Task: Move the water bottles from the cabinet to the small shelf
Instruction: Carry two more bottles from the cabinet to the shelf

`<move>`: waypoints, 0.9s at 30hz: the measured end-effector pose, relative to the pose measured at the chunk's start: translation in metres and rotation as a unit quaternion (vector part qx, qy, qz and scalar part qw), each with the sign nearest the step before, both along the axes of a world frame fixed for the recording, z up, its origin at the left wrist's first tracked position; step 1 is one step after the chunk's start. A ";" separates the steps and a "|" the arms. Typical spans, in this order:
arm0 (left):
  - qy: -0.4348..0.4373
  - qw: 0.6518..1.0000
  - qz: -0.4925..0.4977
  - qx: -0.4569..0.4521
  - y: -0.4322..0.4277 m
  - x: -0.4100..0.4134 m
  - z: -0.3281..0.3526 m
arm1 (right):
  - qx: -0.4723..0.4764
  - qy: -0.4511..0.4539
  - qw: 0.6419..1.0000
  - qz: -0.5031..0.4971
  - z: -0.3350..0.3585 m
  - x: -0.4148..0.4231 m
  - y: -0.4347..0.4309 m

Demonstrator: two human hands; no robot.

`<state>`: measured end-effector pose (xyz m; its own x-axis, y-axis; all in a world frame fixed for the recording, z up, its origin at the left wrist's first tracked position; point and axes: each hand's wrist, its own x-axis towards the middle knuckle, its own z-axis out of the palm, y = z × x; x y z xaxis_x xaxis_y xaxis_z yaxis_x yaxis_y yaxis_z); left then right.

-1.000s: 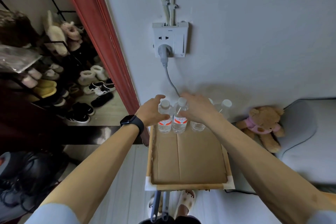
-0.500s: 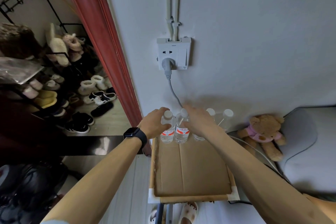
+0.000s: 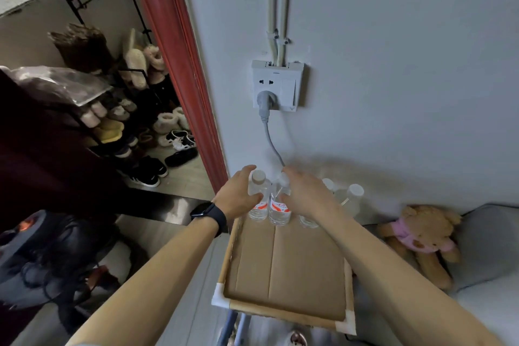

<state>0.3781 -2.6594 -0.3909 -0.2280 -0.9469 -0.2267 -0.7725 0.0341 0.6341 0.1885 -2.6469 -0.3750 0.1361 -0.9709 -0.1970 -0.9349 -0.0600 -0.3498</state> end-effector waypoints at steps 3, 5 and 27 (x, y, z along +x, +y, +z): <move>0.003 0.999 0.043 0.002 0.018 -0.003 0.002 | -0.012 0.009 1.000 0.024 0.000 -0.001 -0.005; 0.005 0.997 0.074 0.008 0.031 -0.002 0.004 | -0.020 0.013 0.999 0.038 0.004 -0.001 -0.007; -0.237 0.867 0.437 -0.024 0.405 0.176 0.048 | -0.084 -0.198 0.825 0.522 0.042 0.198 0.188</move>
<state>0.5543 -2.2548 -0.3424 0.6900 -0.7218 -0.0546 -0.6898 -0.6785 0.2526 0.3862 -2.4592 -0.3326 0.9376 -0.2918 0.1892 -0.1560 -0.8392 -0.5209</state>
